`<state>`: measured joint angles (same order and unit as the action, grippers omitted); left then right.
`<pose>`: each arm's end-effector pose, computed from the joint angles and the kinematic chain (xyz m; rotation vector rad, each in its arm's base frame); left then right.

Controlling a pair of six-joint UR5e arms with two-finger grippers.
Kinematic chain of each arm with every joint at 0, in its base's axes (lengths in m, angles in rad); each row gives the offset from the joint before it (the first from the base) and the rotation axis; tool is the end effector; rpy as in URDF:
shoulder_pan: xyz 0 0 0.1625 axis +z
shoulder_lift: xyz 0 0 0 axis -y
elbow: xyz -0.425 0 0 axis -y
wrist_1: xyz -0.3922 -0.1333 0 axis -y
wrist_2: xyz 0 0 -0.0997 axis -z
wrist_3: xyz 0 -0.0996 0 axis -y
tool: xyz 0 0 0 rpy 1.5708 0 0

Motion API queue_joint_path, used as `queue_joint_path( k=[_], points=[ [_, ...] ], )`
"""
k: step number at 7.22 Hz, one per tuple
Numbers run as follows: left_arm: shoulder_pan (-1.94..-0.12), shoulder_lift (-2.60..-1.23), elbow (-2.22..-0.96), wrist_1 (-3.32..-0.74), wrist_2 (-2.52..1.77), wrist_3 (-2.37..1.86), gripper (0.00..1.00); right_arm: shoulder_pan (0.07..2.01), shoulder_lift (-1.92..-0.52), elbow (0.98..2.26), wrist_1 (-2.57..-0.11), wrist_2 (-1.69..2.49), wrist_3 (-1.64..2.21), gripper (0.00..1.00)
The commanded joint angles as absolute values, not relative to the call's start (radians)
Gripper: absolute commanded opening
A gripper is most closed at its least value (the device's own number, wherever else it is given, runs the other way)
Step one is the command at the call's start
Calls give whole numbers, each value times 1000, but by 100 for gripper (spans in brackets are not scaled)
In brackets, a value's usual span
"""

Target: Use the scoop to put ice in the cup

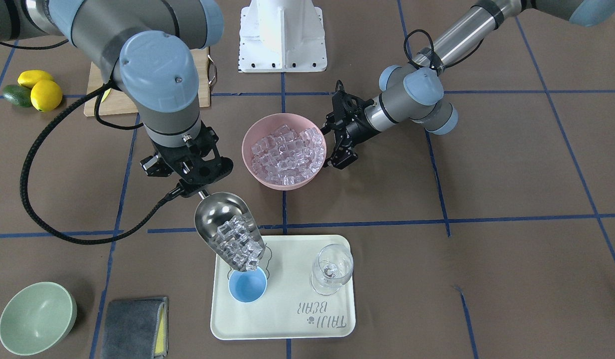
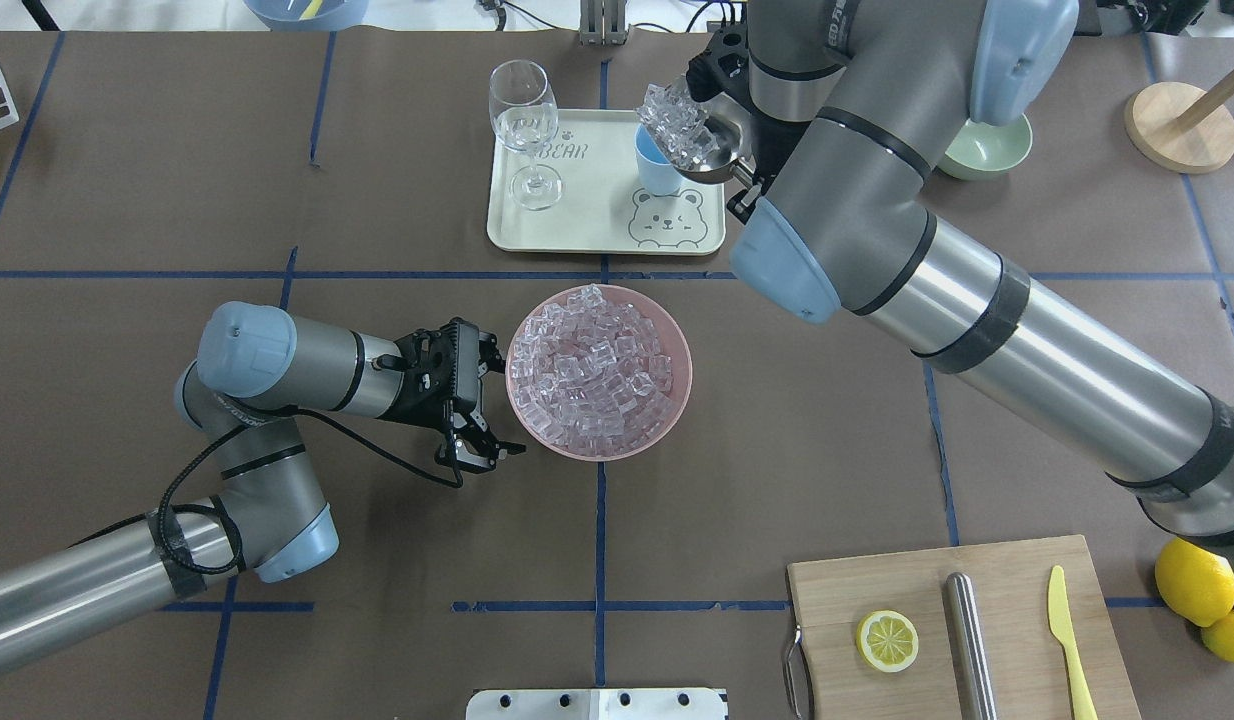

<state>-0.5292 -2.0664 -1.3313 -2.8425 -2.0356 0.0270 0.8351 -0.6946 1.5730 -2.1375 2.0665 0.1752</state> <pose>0.5377 -0.4172 0.3412 1.2150 1.1308 1.1848 -0.4052 -0.5756 0.1855 0.0589 -0.5854 -0.6218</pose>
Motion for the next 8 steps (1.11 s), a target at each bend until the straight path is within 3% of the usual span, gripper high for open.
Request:
queue_joint_path(
  k=[1,5,8],
  points=[
    [-529,-2065,-1331,-2842,-2036,28,100,848,-689,1507,-2140,2059,126,0],
    [-531,-2059,-1331,-2842,-2036,31,100,874,-657,1485,-2260,2043,26,0],
    [-532,-2057,-1333,-2846,-2036,29,100,874,-586,1396,-2289,2026,3,0]
  ],
)
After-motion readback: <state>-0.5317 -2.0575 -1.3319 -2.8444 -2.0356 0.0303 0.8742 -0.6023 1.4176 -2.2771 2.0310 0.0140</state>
